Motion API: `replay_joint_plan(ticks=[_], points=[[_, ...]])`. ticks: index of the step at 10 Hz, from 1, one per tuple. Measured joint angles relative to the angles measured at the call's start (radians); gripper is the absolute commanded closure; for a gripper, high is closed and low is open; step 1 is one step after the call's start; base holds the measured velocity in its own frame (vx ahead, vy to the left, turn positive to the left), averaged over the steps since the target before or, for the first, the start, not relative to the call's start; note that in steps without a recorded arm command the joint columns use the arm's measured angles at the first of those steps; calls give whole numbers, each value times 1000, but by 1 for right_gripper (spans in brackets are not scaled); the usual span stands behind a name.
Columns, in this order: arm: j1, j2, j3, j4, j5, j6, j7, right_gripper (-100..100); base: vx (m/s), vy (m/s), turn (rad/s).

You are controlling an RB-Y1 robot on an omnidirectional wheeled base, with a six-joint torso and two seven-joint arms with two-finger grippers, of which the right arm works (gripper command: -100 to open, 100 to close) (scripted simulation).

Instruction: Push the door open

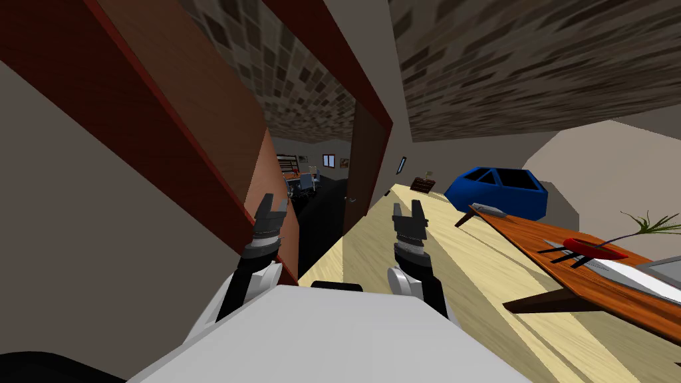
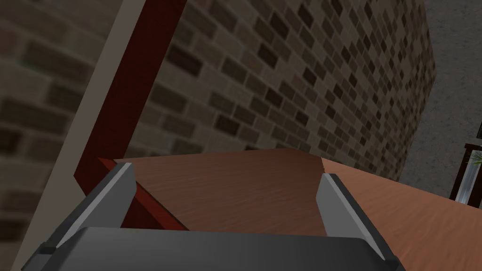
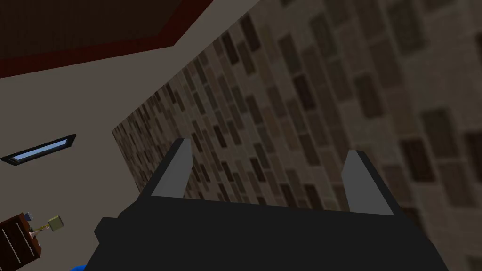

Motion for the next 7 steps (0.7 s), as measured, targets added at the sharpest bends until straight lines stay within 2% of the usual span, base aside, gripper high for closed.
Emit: replay_joint_plan(ticks=[2, 7], points=[[-11, -7, 0, 26, -1, 0, -2, -100, 15, -69, 78], [-53, -26, -4, 128, -3, -17, -12, -100, 39, -74, 92]])
